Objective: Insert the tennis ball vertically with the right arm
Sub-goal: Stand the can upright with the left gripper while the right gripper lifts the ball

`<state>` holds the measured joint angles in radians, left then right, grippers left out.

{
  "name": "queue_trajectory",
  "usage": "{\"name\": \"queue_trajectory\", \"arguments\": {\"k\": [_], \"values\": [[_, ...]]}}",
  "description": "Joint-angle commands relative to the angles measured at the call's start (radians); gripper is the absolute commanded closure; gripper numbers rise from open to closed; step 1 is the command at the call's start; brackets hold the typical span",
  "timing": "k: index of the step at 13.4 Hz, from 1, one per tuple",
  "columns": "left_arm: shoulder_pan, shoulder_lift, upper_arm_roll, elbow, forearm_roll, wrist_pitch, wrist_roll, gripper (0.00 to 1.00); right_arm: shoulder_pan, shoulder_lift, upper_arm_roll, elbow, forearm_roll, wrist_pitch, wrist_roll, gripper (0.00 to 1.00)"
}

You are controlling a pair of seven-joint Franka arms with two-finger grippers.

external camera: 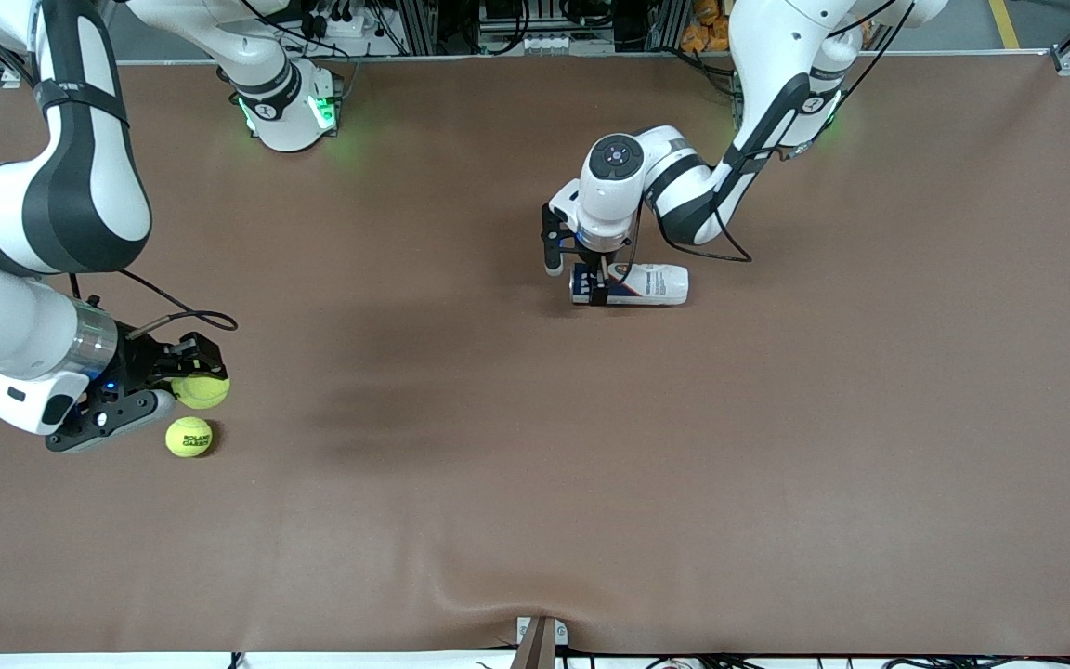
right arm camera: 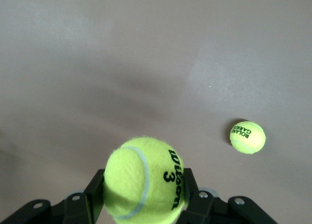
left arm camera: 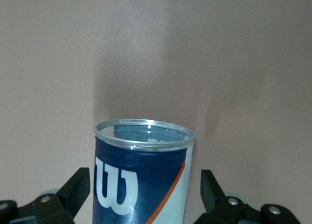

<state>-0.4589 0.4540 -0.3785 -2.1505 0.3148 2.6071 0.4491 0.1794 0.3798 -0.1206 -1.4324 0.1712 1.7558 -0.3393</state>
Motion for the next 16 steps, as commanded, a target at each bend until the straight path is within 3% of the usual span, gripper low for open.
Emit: {"name": "queue_trajectory", "arguments": {"k": [1, 16], "values": [[0.011, 0.011, -0.008, -0.009, 0.020, 0.017, 0.010, 0.00, -0.005, -0.018, 0.003, -0.003, 0.017, -0.013, -0.010, 0.80], [0.011, 0.078, -0.007, 0.020, 0.102, 0.062, 0.010, 0.00, -0.008, -0.019, 0.004, -0.009, 0.017, -0.016, -0.010, 0.80]]}}
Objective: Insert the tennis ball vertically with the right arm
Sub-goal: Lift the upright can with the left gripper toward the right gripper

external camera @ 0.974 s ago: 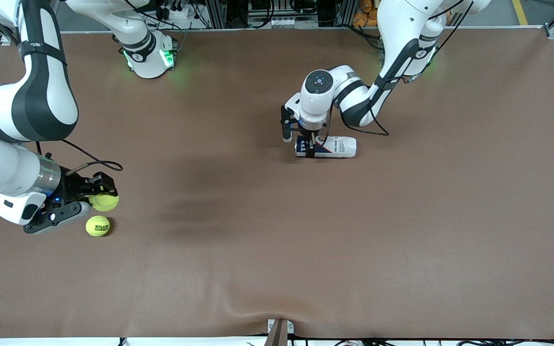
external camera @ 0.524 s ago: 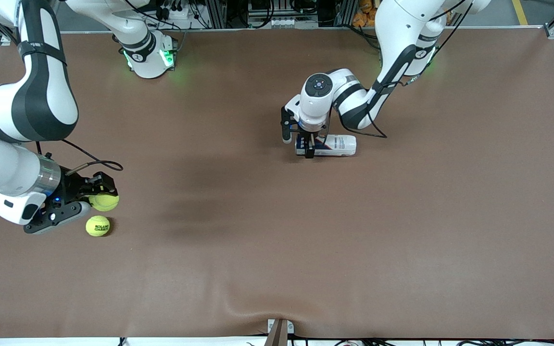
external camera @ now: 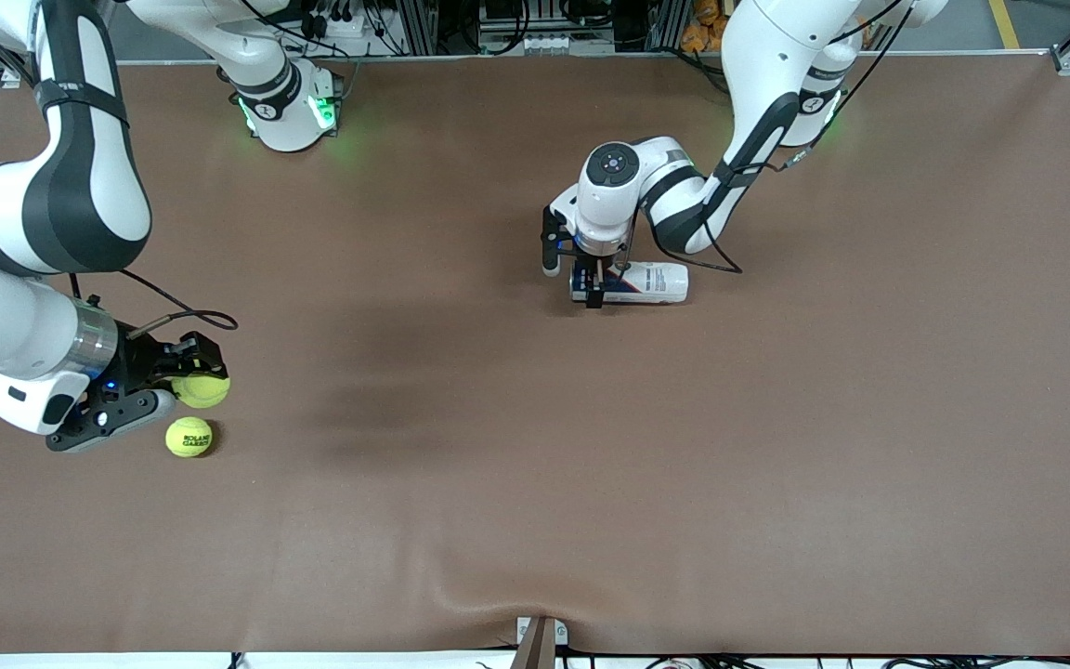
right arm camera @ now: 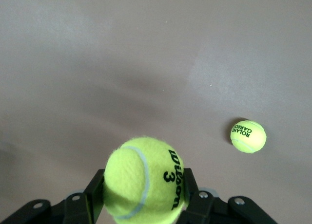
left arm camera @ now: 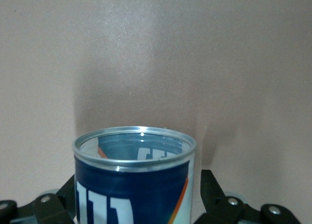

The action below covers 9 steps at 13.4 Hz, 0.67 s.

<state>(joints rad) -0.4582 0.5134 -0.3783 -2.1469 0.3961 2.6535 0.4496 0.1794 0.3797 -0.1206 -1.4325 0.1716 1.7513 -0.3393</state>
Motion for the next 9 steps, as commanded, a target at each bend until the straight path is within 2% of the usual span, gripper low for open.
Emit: {"name": "queue_trajectory", "arguments": {"k": [1, 5, 9], "values": [[0.010, 0.020, -0.007, 0.018, 0.023, 0.016, 0.009, 0.00, -0.008, -0.019, 0.004, -0.009, 0.017, -0.012, -0.010, 0.80], [0.010, 0.020, -0.007, 0.016, 0.021, 0.016, 0.009, 0.01, -0.008, -0.019, 0.003, -0.009, 0.029, -0.019, -0.010, 0.80], [0.010, 0.020, -0.007, 0.016, 0.023, 0.014, 0.007, 0.16, -0.009, -0.019, 0.003, -0.009, 0.029, -0.019, -0.010, 0.80]]}}
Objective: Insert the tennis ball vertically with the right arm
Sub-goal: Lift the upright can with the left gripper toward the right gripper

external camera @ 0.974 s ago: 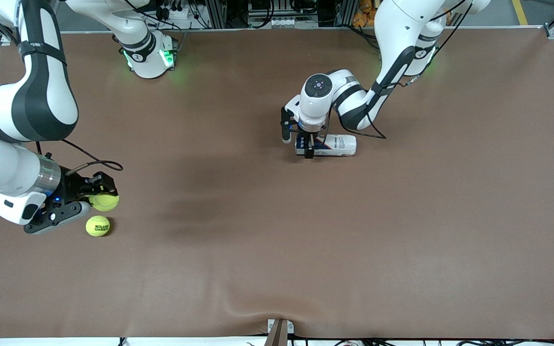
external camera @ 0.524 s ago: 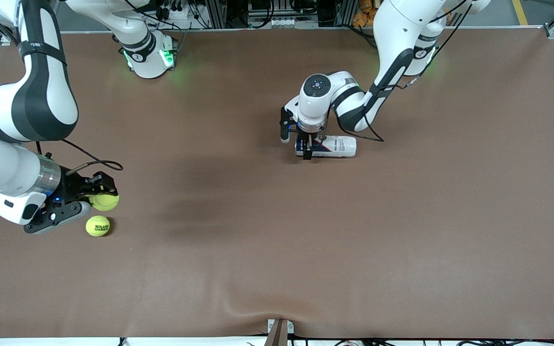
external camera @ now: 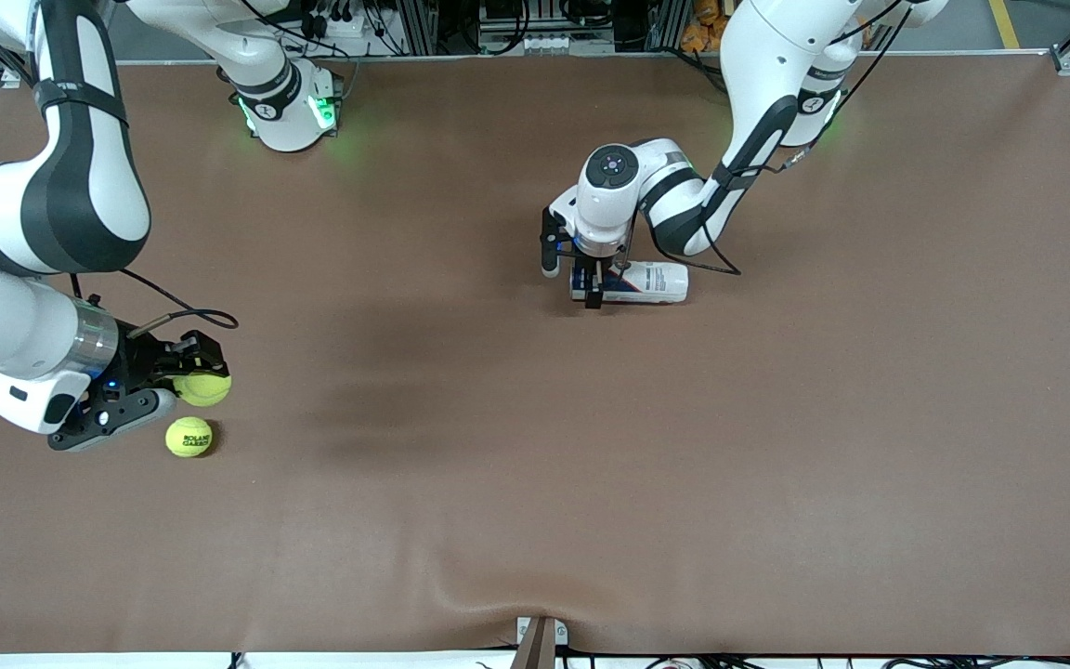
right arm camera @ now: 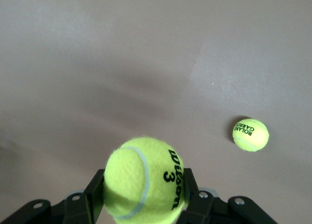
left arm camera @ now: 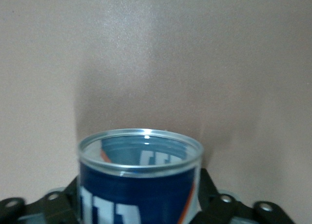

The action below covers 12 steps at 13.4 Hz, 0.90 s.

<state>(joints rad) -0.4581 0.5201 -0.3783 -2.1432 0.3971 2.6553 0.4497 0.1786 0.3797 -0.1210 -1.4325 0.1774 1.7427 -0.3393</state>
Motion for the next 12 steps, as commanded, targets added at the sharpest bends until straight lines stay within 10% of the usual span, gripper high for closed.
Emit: {"name": "queue_trajectory", "arguments": {"k": [1, 12], "values": [[0.009, 0.014, -0.007, 0.012, 0.020, 0.012, 0.007, 0.19, -0.007, -0.019, 0.003, -0.009, 0.024, -0.011, -0.010, 0.80], [0.009, -0.026, -0.011, 0.054, 0.013, 0.000, -0.005, 0.20, -0.008, -0.019, 0.003, -0.009, 0.024, -0.011, -0.010, 0.80]]}}
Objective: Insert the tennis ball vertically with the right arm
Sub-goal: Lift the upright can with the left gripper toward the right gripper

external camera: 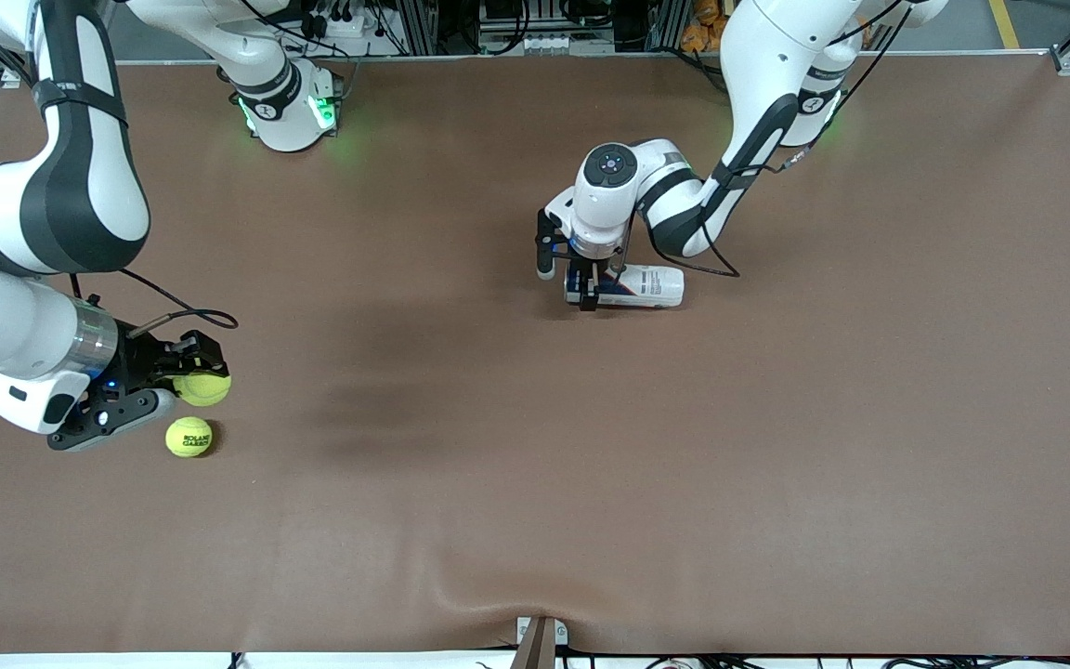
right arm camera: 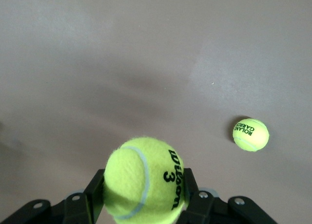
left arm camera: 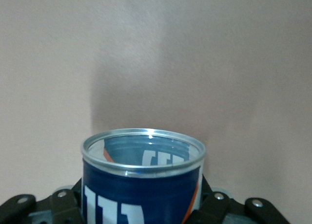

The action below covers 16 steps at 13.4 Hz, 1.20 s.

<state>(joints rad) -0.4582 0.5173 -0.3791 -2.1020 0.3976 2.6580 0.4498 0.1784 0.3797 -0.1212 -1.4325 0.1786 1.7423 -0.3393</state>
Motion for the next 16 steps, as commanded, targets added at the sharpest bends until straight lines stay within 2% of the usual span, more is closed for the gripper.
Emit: {"name": "queue_trajectory", "arguments": {"k": [1, 6, 16], "values": [[0.009, -0.023, -0.011, 0.031, 0.006, -0.009, -0.012, 0.21, -0.008, -0.019, 0.003, -0.009, 0.022, -0.010, -0.010, 0.80], [-0.008, -0.019, -0.012, 0.144, 0.003, -0.029, -0.107, 0.21, -0.007, -0.019, 0.003, -0.009, 0.022, -0.010, -0.009, 0.80], [-0.117, -0.005, -0.004, 0.295, 0.013, -0.032, -0.543, 0.20, -0.007, -0.019, 0.003, -0.009, 0.022, -0.010, -0.009, 0.80]]}}
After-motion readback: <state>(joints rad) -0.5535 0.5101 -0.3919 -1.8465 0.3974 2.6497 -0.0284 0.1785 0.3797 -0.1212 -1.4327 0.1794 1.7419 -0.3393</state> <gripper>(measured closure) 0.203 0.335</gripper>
